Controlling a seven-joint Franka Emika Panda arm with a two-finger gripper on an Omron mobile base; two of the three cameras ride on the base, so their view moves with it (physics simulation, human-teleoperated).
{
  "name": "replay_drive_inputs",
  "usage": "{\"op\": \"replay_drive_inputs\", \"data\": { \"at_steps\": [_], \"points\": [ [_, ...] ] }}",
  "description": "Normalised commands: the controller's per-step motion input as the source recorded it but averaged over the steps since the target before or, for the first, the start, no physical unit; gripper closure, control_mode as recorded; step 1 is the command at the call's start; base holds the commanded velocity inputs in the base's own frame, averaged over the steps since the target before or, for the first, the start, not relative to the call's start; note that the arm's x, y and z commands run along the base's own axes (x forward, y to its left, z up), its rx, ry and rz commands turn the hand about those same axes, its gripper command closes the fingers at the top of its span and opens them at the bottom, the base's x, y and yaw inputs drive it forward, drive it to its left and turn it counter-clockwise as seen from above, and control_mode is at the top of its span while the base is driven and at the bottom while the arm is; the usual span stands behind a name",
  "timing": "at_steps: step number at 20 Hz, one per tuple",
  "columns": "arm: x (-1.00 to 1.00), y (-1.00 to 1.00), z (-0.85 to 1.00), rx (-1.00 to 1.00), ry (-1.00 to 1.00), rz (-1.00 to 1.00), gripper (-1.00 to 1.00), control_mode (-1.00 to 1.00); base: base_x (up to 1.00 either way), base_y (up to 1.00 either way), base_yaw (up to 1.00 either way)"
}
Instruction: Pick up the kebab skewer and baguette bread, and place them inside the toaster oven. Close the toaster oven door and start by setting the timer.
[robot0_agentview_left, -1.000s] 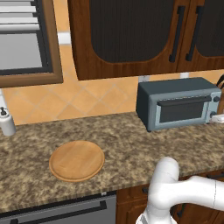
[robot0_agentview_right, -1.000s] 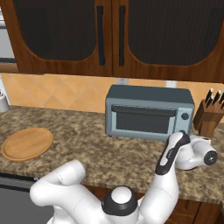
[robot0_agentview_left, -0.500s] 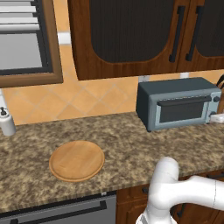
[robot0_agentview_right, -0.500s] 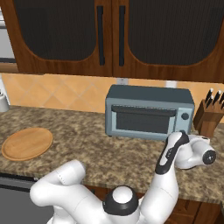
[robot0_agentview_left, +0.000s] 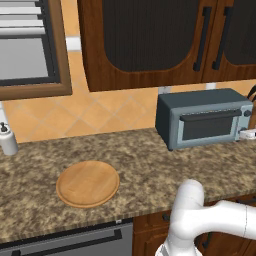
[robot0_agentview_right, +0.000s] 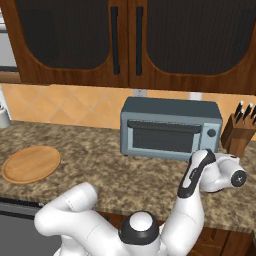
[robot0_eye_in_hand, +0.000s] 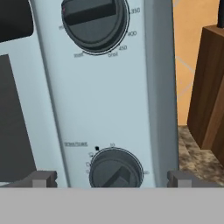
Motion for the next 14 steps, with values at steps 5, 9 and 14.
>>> {"op": "replay_drive_inputs", "data": {
  "at_steps": [5,9,14],
  "points": [
    [0.0,0.0,0.0,0.0,0.0,-0.01,1.0,-1.0,0.0,0.0,0.0],
    [0.0,0.0,0.0,0.0,0.0,-0.01,1.0,-1.0,0.0,0.0,0.0],
    [0.0,0.0,0.0,0.0,0.0,-0.02,1.0,-1.0,0.0,0.0,0.0]
  ]
}}
